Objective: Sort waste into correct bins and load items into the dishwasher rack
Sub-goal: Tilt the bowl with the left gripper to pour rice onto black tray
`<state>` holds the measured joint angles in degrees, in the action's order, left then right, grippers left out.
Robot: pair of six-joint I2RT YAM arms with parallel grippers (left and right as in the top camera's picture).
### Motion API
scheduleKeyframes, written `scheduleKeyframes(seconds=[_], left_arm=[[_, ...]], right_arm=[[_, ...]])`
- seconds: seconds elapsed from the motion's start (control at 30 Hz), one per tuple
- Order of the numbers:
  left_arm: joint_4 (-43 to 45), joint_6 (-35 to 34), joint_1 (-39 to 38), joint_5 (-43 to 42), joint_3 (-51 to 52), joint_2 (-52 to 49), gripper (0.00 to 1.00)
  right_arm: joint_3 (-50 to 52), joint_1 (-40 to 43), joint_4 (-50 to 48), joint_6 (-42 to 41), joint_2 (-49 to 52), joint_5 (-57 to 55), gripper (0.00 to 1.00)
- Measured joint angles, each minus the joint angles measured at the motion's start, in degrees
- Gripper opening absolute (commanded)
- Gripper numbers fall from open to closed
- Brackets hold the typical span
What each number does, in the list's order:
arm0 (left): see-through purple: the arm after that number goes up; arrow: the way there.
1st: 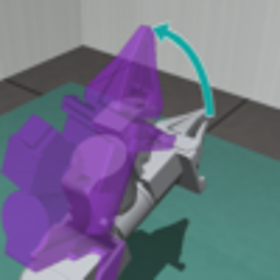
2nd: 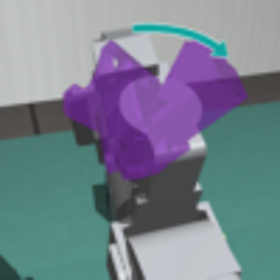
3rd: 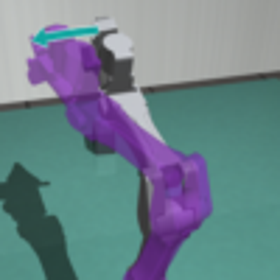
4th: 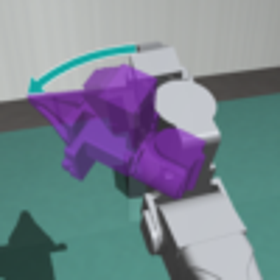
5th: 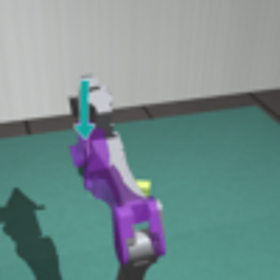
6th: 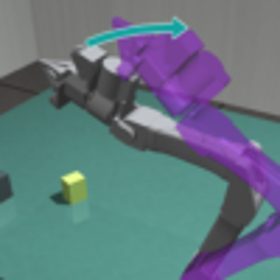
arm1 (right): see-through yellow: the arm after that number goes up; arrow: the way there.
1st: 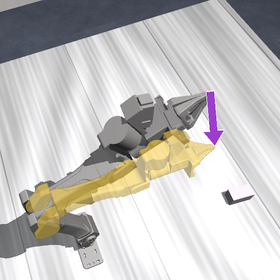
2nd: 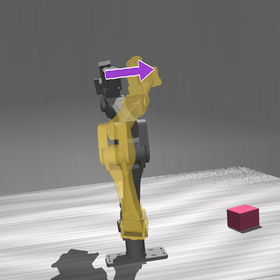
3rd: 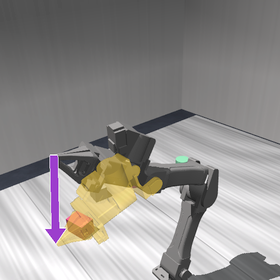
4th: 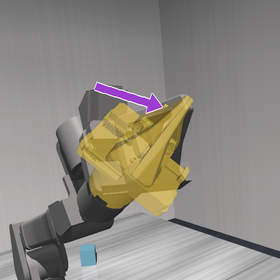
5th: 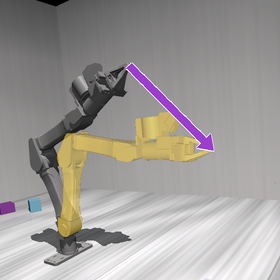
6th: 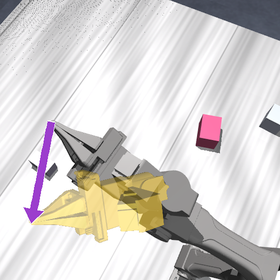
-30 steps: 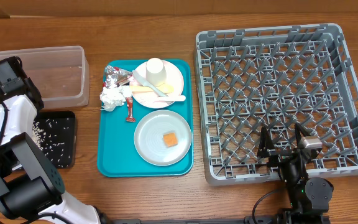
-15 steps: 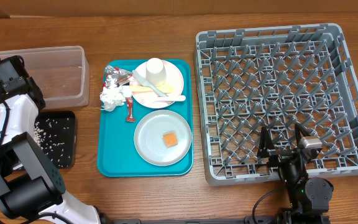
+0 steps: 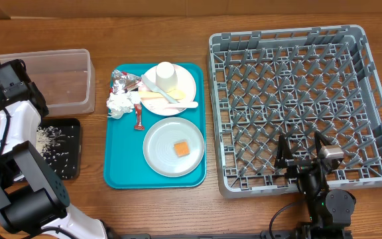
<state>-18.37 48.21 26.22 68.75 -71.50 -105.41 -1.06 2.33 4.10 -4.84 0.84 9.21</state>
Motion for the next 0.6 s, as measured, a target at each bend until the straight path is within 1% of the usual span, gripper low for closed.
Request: scheduleKeyframes(seconds=[0.1, 0.2, 0.27, 0.33, 0.6], left_arm=[[-0.04, 0.0, 0.0, 0.07, 0.0, 0.0, 0.1], [-0.04, 0.0, 0.0, 0.07, 0.0, 0.0, 0.11], [-0.02, 0.0, 0.0, 0.07, 0.0, 0.0, 0.11], [-0.02, -0.04, 0.0, 0.07, 0.0, 0.0, 0.04], [-0.02, 0.0, 0.0, 0.09, 0.0, 0.0, 0.04]], right_arm=[[0.0, 0.0, -0.02, -0.02, 0.0, 0.0, 1.0], [0.0, 0.0, -0.02, -0.02, 0.0, 0.02, 1.0], [0.0, 0.0, -0.04, -0.02, 0.0, 0.0, 1.0], [0.0, 0.0, -0.02, -0.04, 0.0, 0.0, 1.0], [0.0, 0.0, -0.04, -0.02, 0.0, 0.0, 1.0]])
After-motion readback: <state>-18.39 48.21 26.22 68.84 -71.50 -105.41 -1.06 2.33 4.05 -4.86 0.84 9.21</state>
